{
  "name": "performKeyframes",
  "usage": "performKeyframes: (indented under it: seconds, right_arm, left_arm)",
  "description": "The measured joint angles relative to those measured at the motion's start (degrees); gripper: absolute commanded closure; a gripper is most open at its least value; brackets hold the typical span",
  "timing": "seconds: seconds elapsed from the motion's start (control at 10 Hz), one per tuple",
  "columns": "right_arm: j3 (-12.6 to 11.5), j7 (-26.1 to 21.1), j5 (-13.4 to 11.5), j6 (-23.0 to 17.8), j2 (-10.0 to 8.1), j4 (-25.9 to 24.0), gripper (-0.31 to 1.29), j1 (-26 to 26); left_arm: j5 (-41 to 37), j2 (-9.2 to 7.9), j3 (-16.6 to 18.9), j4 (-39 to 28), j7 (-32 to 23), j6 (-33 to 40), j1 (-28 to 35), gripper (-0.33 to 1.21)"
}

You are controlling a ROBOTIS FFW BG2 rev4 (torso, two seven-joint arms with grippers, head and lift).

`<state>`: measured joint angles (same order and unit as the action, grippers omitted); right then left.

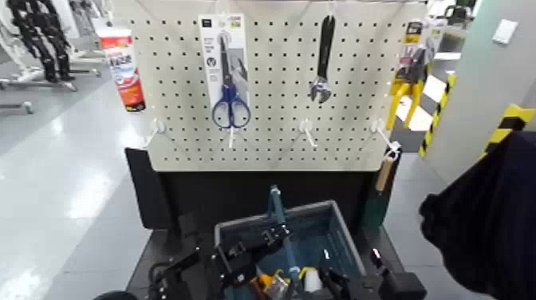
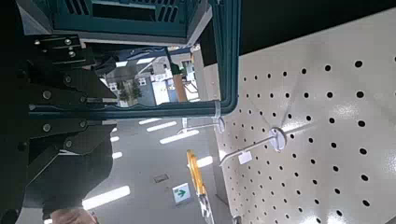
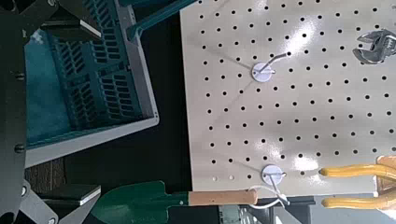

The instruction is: Grasp the handle of the crate.

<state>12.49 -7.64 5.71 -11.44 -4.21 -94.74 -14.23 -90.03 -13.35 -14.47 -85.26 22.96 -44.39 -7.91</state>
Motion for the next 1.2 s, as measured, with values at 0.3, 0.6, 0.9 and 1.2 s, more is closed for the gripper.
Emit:
performKeyframes:
  seconds: [0.3,0.6,0.9,1.2]
  right_arm:
    - [-0.1,0.0,-0.1,-0.1,0.07,0.0,0.15,-0.1]
    - [-0.1,0.0,-0.1,-0.2,0.02,0.0,0.15,-0.1]
    - [-0.2,0.0,-0.3,-0.2,0.05,0.0,0.15,-0.1]
    - [-0.2,-0.2,-0.9,-0.4,0.08,-0.1,0.15,-0.1]
  left_arm:
    - [-4.7,-0.6,3.4,-5.5,-6.7,-1.8,6.3,1.17]
    - [-6.6,-0.62,4.0,-8.9,-7.8,-1.6,8.5,1.17]
    - [-7.4,-0.43,3.8,-9.8,-7.7,-1.4,8.8,1.18]
    - [-7.7,-0.21,3.8,-10.1,-7.7,-1.4,9.2,1.17]
